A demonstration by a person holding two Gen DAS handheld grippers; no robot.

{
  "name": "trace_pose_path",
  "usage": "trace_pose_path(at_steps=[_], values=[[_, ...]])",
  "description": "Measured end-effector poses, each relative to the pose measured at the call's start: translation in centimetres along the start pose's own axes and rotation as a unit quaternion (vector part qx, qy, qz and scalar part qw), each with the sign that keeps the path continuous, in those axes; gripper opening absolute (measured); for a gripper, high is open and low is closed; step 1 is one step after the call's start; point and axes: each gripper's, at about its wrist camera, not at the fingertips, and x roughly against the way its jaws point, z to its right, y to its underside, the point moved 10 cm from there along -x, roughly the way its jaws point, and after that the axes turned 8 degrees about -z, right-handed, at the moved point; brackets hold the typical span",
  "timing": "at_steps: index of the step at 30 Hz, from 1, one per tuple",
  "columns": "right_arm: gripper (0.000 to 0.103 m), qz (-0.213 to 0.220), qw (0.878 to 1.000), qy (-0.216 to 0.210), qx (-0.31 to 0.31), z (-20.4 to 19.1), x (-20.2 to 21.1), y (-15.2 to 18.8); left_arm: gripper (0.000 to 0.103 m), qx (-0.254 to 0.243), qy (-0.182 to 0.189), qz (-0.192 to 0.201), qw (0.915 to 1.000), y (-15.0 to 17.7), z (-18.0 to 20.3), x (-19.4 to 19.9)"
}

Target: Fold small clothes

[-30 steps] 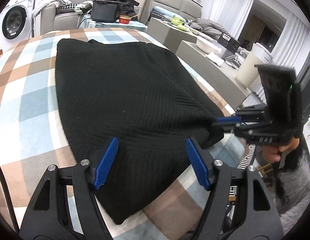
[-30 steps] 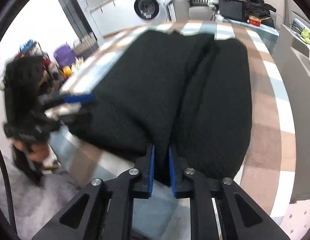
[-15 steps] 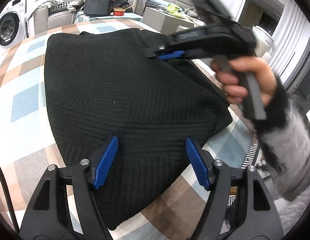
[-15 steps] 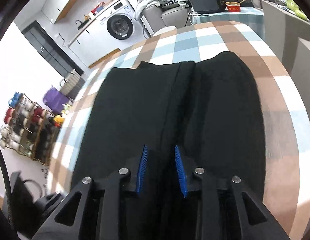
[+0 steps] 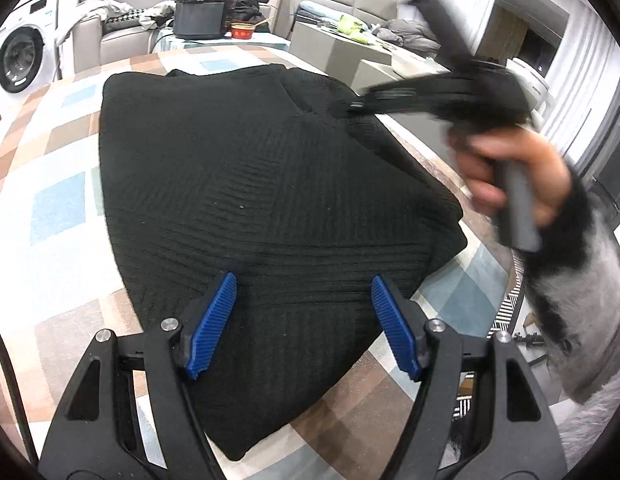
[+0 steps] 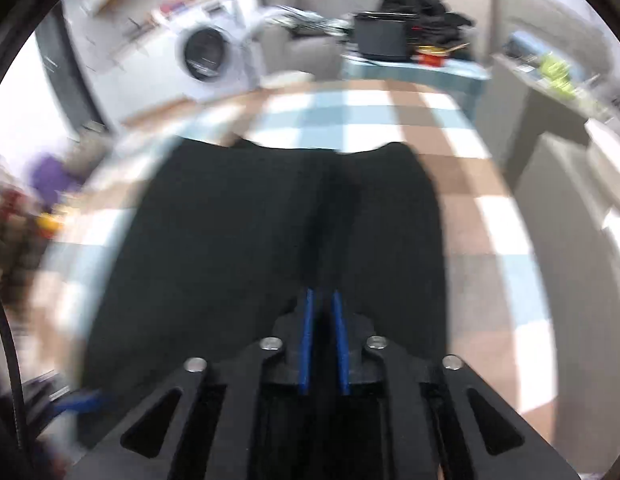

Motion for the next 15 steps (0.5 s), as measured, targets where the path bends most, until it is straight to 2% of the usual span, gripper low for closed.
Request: trace_pose_path(at_steps=[2, 5, 8, 11, 14, 15], values=[[0.030, -0.001, 0.999, -0.053, 0.007, -1.1, 2.4, 2.6, 0.068, 0.010, 0.003, 0.005, 0.9999, 0.1, -0.2, 0.5], [0.039, -0.012, 0.995, -0.097, 0.018, -2.4, 4.6, 7.1, 0.068, 0.022, 0.005, 0.012, 0.9997, -0.1, -0.9, 1.1], [0.042, -0.019, 0.997, -0.065, 0.048, -3.4, 5.6, 11.1, 0.068, 0.025, -0.002, 0.016, 0.9995, -0.2, -1.5, 1.7], [0.042, -0.027, 0.995, -0.081, 0.056, -4.3, 6.4, 14.1, 0.068, 0.026, -0.003, 0.017, 0.9995, 0.0, -1.9, 2.2], [0.042, -0.040, 0.995, -0.066, 0.068, -4.4, 6.0, 16.0, 0.068, 0.024, -0.013, 0.017, 0.9995, 0.2, -2.1, 2.2], [0.039, -0.045, 0.994, -0.060, 0.074, -4.5, 5.7, 16.6, 0.068, 0.026, -0.015, 0.015, 0.9995, 0.3, -2.2, 2.1]])
